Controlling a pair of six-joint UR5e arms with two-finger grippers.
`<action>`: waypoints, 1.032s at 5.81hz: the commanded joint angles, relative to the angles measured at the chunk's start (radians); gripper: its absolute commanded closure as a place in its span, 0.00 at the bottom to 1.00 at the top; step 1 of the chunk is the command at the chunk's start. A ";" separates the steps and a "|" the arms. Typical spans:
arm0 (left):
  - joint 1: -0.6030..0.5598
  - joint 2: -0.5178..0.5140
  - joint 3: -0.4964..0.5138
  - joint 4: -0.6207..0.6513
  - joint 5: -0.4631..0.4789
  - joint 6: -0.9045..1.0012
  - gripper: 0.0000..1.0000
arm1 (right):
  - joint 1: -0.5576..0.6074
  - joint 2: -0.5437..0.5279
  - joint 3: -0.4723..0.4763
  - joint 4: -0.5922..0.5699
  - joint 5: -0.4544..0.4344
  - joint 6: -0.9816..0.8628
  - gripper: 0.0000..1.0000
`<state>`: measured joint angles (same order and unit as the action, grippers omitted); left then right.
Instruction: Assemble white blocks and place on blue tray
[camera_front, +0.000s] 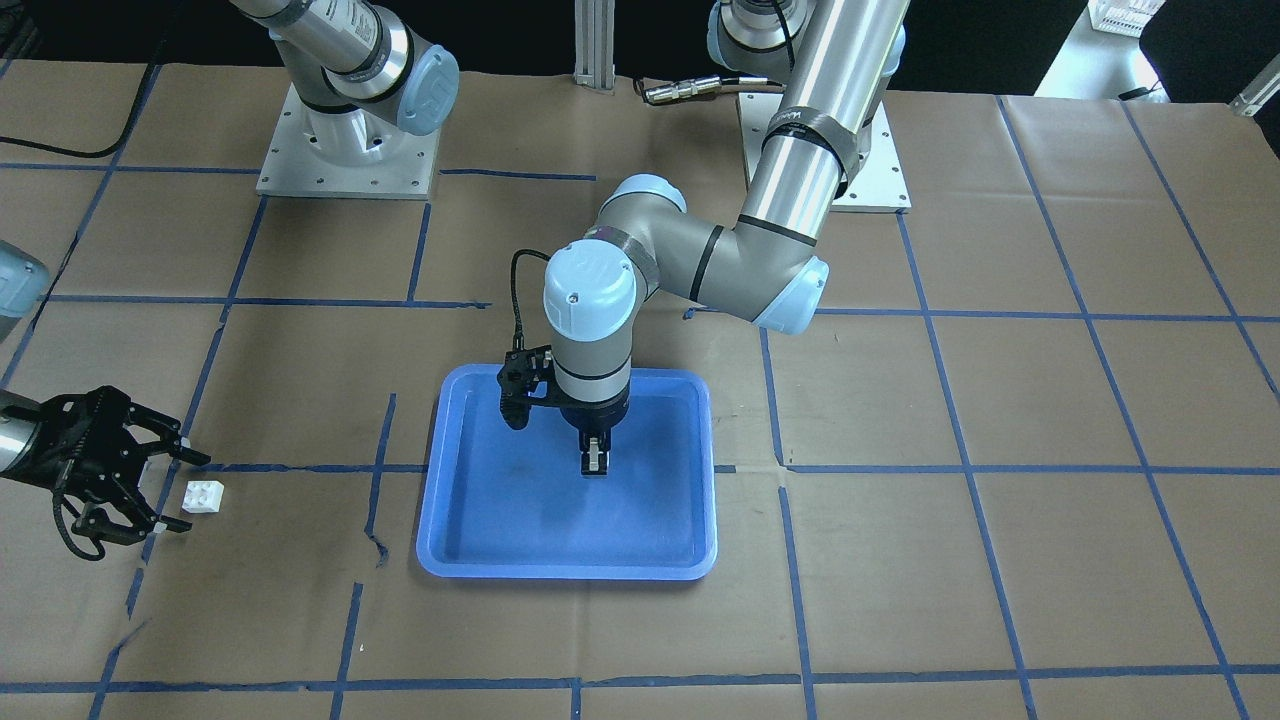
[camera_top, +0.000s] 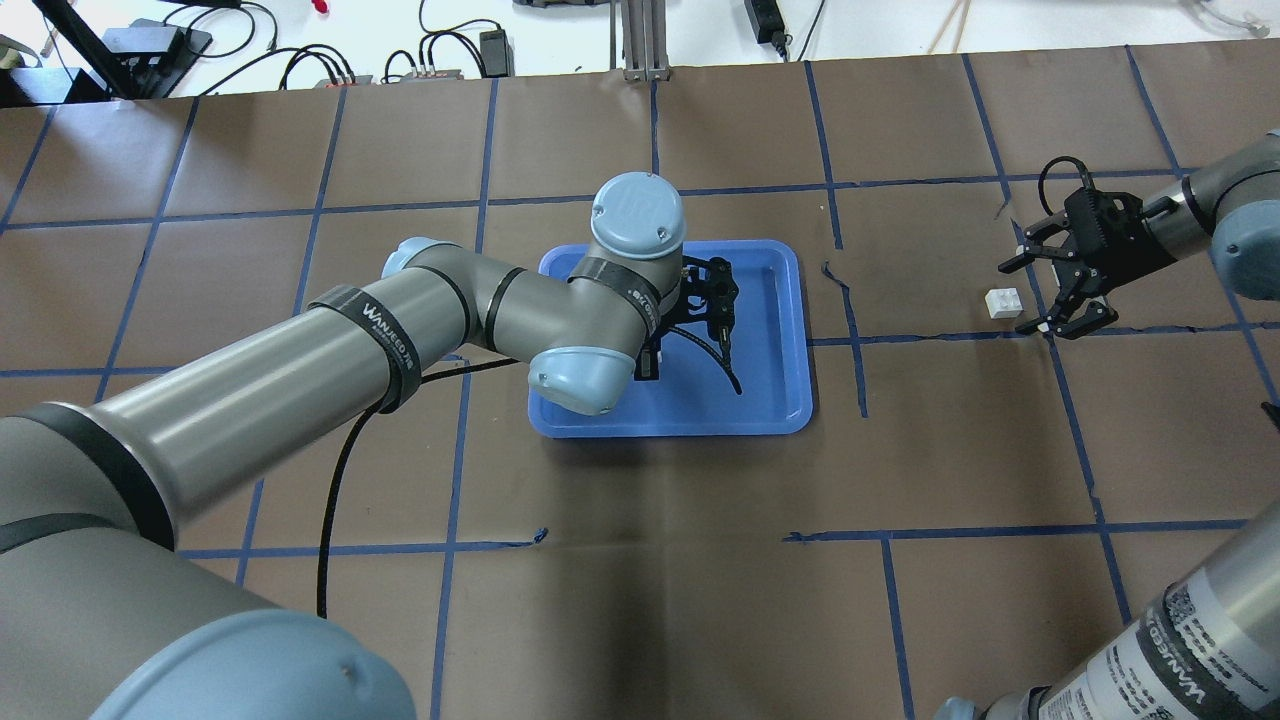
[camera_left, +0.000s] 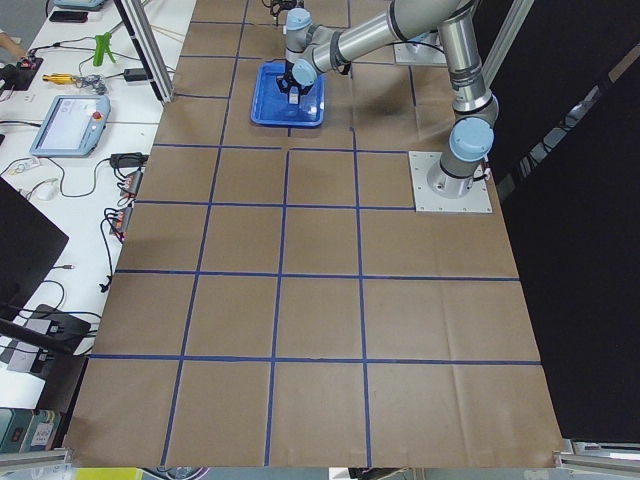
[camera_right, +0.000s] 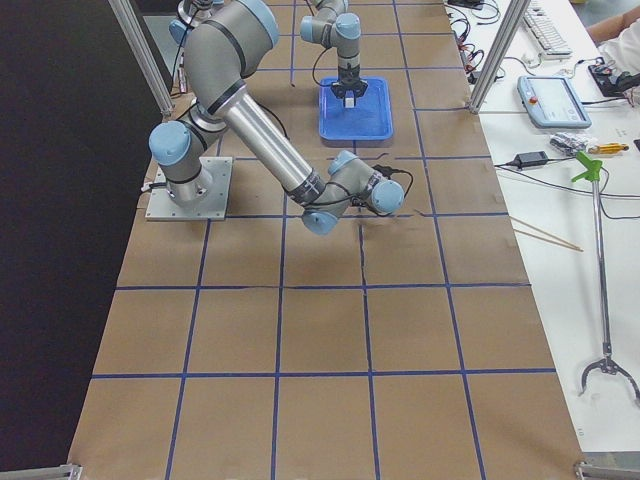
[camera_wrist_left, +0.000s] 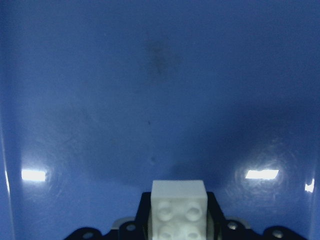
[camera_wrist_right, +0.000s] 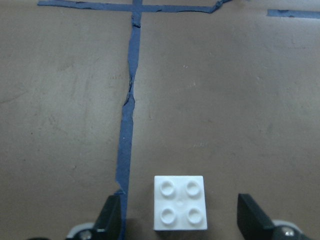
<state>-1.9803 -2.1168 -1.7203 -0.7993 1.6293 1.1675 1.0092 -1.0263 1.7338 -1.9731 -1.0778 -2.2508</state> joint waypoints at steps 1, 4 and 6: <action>0.000 -0.002 -0.002 0.002 -0.005 -0.002 0.20 | 0.000 0.002 0.000 -0.007 0.002 -0.003 0.40; 0.000 0.053 0.030 -0.106 0.000 -0.034 0.02 | 0.000 -0.001 -0.005 -0.010 0.001 -0.001 0.78; 0.003 0.249 0.044 -0.283 0.003 -0.297 0.02 | 0.000 -0.009 -0.019 -0.010 0.006 0.003 0.81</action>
<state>-1.9787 -1.9545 -1.6834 -1.0125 1.6298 0.9847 1.0094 -1.0314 1.7239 -1.9834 -1.0754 -2.2505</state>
